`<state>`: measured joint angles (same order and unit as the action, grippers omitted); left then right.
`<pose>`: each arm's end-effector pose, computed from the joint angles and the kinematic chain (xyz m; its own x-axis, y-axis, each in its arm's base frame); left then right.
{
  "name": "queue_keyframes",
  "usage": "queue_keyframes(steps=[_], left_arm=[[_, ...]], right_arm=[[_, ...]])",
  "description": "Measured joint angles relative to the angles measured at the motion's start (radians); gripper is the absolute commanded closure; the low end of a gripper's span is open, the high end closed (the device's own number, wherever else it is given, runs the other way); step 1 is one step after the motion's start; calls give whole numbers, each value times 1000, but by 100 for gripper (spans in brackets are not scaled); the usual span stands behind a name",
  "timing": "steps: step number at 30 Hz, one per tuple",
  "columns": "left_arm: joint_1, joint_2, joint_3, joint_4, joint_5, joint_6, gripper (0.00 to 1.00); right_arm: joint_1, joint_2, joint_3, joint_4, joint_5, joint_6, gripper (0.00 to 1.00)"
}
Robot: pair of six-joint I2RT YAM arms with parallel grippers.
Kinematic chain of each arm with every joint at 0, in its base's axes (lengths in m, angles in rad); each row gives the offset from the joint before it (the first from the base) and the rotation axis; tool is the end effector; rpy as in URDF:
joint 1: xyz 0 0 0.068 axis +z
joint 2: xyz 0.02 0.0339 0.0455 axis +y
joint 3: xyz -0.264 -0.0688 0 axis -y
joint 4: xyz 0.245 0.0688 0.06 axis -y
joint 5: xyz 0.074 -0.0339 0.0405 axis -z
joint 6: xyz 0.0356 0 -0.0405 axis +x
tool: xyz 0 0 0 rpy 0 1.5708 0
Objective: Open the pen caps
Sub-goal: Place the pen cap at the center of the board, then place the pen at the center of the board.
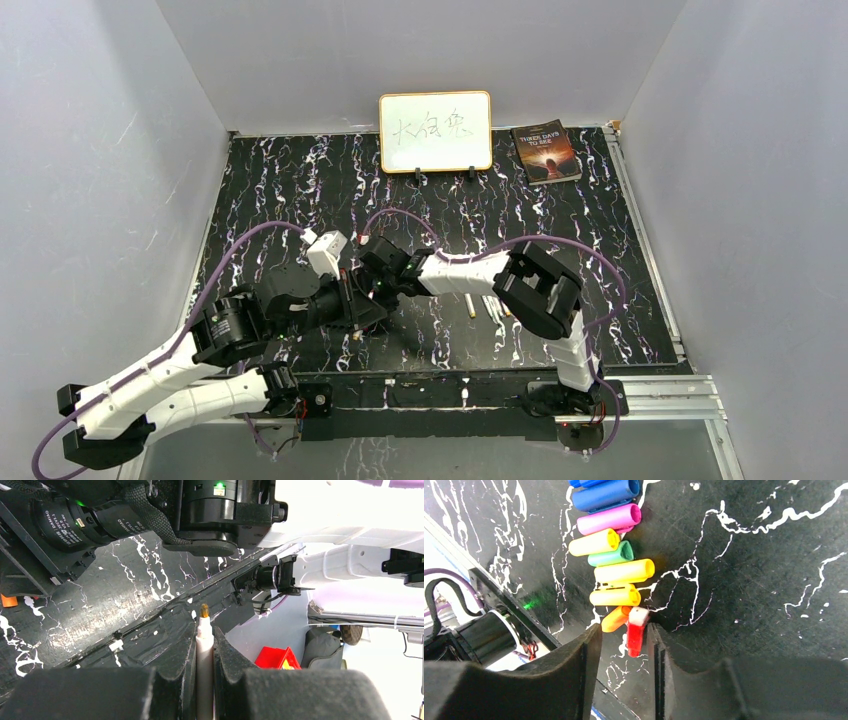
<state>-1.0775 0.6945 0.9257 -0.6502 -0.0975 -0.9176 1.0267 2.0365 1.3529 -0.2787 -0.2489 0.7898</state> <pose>0.0702 -0.1233 0.3525 -0.7798 -0.2187 -0.5866 0.3541 0.6186 -0.7014 0.2143 0.3711 0.1521 -0.9397 -0.2235 -0.2589 -0.3334 0.7670 0.5483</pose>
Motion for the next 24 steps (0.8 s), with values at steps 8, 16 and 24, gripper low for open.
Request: queue_keyframes(steps=[8, 16, 24], left_arm=[[0, 29, 0, 21, 1, 0, 100], [0, 63, 0, 40, 1, -1, 100], [0, 181, -45, 195, -2, -39, 100]], right_arm=[[-5, -47, -47, 11, 15, 6, 54], [-141, -380, -185, -40, 37, 21, 35], [-511, -837, -346, -121, 48, 5, 31]])
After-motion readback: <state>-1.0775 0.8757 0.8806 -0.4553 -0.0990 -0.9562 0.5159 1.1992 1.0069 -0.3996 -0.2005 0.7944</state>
